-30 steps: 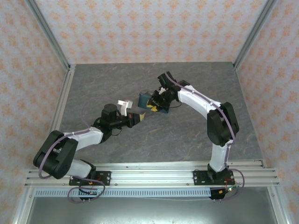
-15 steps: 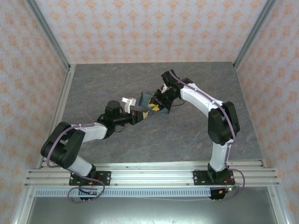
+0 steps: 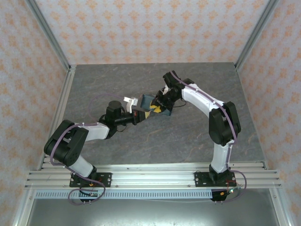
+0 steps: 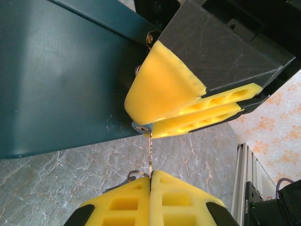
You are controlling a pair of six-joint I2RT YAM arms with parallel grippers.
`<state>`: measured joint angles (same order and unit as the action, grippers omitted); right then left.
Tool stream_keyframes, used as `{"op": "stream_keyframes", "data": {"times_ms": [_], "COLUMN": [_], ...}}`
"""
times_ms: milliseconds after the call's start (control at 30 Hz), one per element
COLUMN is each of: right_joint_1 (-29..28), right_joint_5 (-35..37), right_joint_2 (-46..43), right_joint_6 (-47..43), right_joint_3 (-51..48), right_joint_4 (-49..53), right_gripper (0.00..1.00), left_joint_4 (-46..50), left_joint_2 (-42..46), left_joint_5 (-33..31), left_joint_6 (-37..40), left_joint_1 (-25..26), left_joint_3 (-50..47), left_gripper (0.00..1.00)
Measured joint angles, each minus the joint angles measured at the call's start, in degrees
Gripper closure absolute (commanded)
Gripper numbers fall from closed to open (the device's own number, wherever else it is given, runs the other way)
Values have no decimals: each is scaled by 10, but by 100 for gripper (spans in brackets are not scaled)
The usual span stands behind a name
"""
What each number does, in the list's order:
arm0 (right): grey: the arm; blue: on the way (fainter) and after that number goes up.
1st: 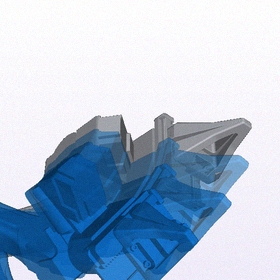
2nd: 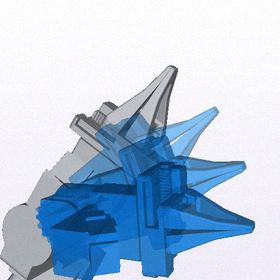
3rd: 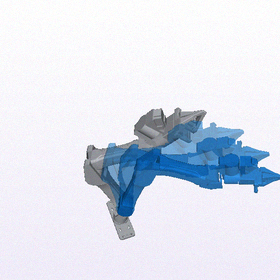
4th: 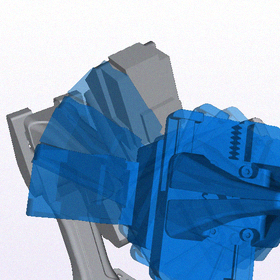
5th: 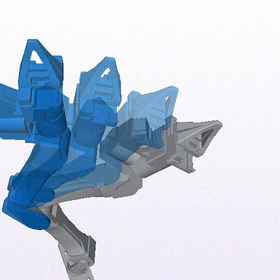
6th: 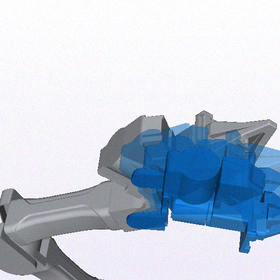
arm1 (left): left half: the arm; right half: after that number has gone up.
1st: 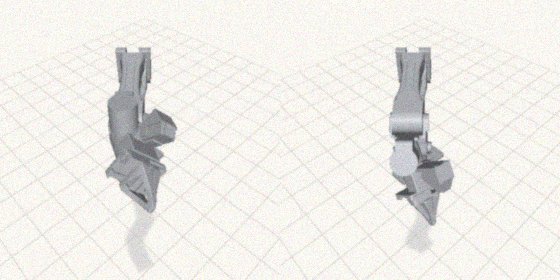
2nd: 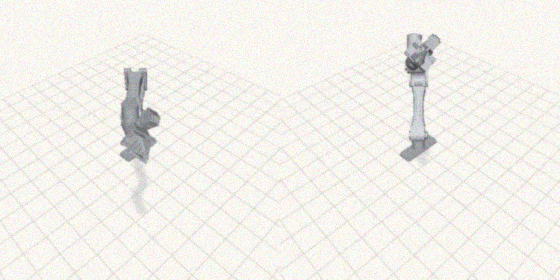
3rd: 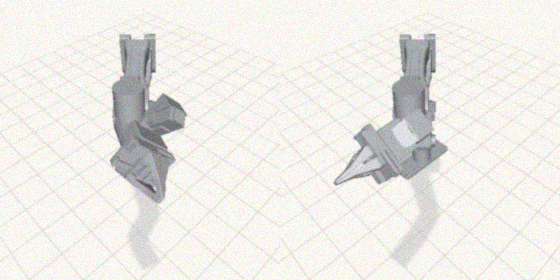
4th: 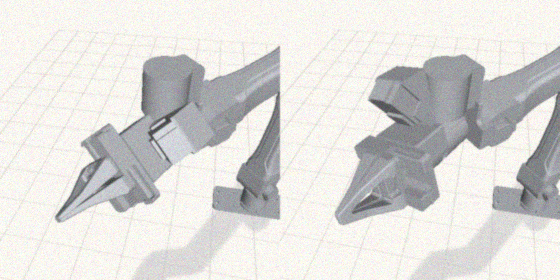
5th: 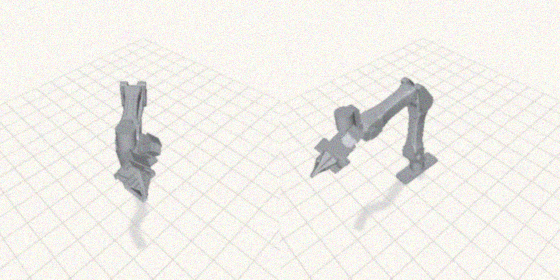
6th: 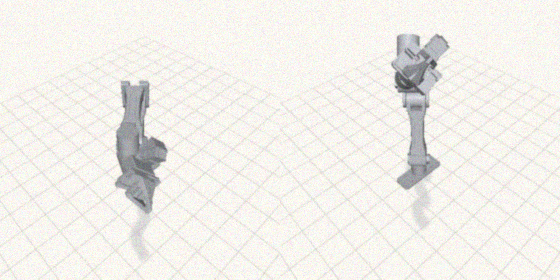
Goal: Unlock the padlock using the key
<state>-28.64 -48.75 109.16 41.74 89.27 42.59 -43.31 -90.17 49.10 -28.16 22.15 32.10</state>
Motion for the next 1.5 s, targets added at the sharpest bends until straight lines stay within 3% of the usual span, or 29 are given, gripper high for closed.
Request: {"op": "stream_keyframes", "data": {"times_ms": [667, 1500], "right_joint_1": [7, 24], "right_joint_5": [-20, -51], "right_joint_2": [0, 1], "right_joint_6": [0, -17], "right_joint_3": [0, 0], "right_joint_4": [0, 3], "right_gripper": [100, 100], "left_joint_4": [-29, -125], "left_joint_2": [-14, -66], "left_joint_5": [0, 22], "left_joint_6": [5, -54], "left_joint_1": [0, -2], "left_joint_3": [-4, -4], "left_gripper": [100, 100]}}
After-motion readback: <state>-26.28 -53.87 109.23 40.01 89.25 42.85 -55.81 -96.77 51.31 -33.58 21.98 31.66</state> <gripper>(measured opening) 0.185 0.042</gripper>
